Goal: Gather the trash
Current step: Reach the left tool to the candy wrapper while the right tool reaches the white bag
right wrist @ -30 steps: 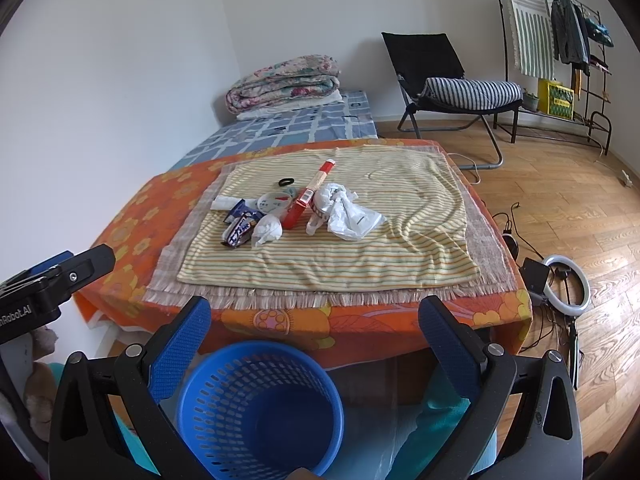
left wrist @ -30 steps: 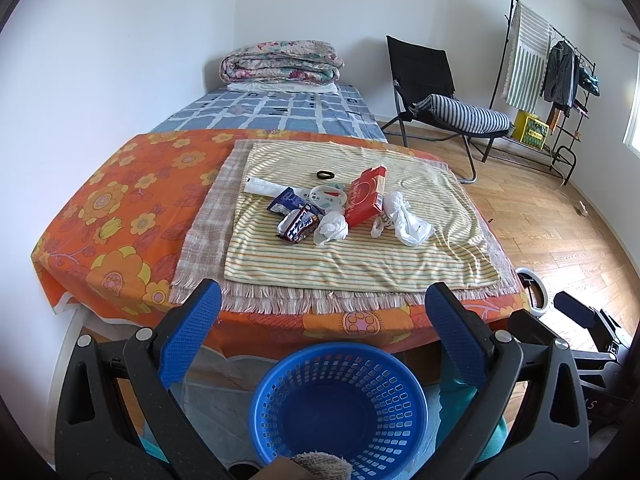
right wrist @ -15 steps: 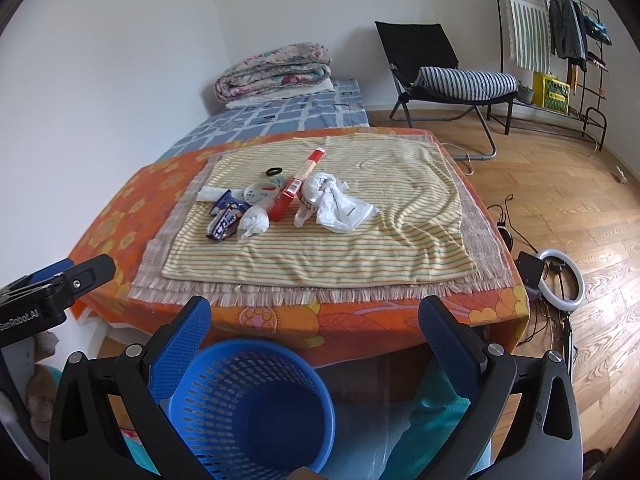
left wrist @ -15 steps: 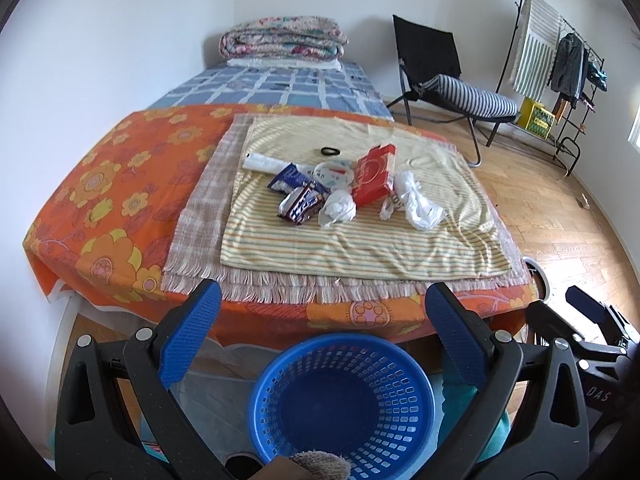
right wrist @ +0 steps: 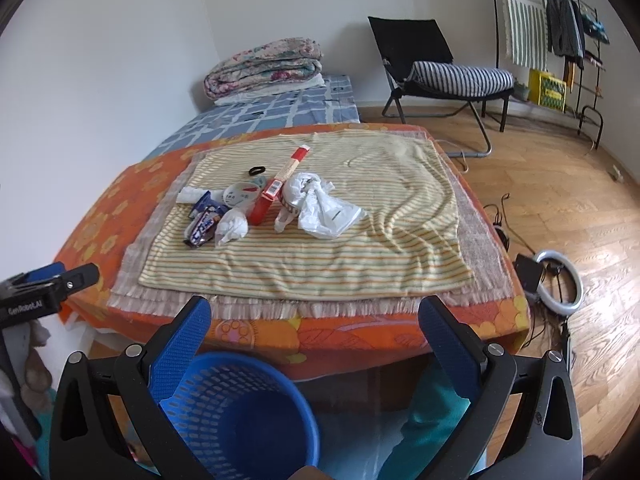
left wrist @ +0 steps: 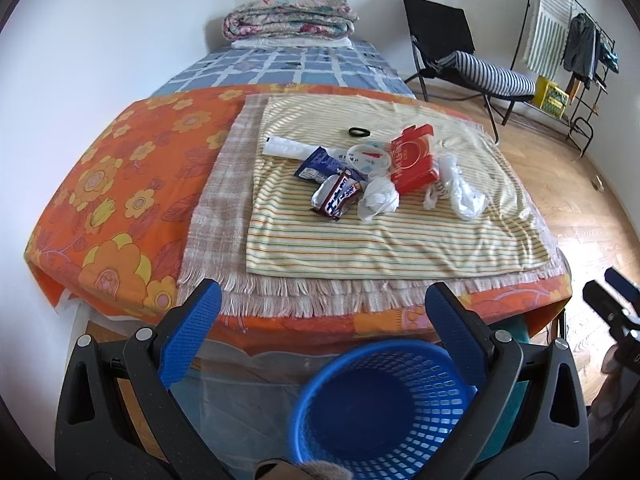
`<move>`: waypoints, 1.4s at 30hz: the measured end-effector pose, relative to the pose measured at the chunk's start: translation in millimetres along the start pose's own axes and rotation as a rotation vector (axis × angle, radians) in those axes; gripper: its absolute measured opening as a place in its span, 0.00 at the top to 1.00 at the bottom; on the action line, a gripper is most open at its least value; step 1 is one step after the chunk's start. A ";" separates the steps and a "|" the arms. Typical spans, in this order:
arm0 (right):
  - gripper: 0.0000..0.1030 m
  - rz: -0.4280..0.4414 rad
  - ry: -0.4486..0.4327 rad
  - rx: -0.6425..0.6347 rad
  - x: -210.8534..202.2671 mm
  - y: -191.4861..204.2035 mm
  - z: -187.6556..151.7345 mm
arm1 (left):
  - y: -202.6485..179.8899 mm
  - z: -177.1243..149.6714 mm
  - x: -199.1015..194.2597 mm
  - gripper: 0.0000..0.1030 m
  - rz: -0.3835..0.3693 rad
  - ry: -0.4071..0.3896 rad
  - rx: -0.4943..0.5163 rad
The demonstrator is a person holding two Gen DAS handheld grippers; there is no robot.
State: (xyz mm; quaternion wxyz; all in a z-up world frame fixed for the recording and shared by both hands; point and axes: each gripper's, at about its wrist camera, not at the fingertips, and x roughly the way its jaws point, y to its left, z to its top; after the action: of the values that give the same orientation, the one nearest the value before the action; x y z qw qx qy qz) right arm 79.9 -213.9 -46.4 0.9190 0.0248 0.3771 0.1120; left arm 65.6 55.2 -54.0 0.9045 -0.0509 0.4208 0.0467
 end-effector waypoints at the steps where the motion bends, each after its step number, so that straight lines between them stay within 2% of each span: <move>1: 0.00 -0.006 -0.011 -0.011 2.8 -0.4 1.0 | 3.4 1.2 6.3 0.00 0.001 0.006 0.005; 8: 0.00 0.008 -0.023 -0.034 26.3 -11.0 11.7 | 10.2 9.6 45.4 0.00 -0.029 0.010 0.031; 11: 0.00 -0.006 -0.018 -0.042 39.2 -14.3 18.0 | 13.6 16.7 68.9 0.00 -0.044 0.041 0.013; 16: 0.00 0.011 0.016 -0.052 66.5 -20.8 32.5 | 16.2 30.2 104.0 0.09 -0.049 0.072 0.004; 19: 0.00 0.035 0.040 -0.058 85.1 -22.4 42.6 | 19.2 38.4 123.0 0.09 -0.118 0.100 -0.020; 21: 0.00 0.042 0.049 -0.062 96.7 -22.7 49.1 | 21.9 44.0 138.4 0.10 -0.132 0.122 -0.038; 24: 0.00 0.060 0.066 -0.057 118.4 -21.4 61.3 | 20.8 49.8 155.4 0.20 -0.125 0.133 -0.010; 25: 0.00 0.069 0.072 -0.053 124.9 -21.1 64.7 | 21.6 52.2 163.1 0.21 -0.132 0.142 -0.006; 26: 0.00 0.079 0.082 -0.047 132.5 -20.6 68.7 | 23.8 53.2 168.1 0.21 -0.137 0.149 -0.013; 31: 0.00 0.103 0.123 -0.048 172.3 -10.3 86.4 | 32.1 62.1 191.2 0.35 -0.163 0.178 -0.043; 36: 0.00 0.069 0.155 -0.118 204.3 1.7 90.4 | 30.1 66.9 213.2 0.40 -0.184 0.209 -0.035; 42: 0.03 0.077 0.197 -0.100 228.7 -1.7 89.1 | 26.7 73.2 221.3 0.41 -0.203 0.199 -0.036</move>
State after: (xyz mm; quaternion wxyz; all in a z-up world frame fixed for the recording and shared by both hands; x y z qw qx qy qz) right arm 300.3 -160.7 -140.3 0.8726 -0.0179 0.4584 0.1678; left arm 259.5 100.4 -178.0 0.8574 -0.1138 0.5001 -0.0425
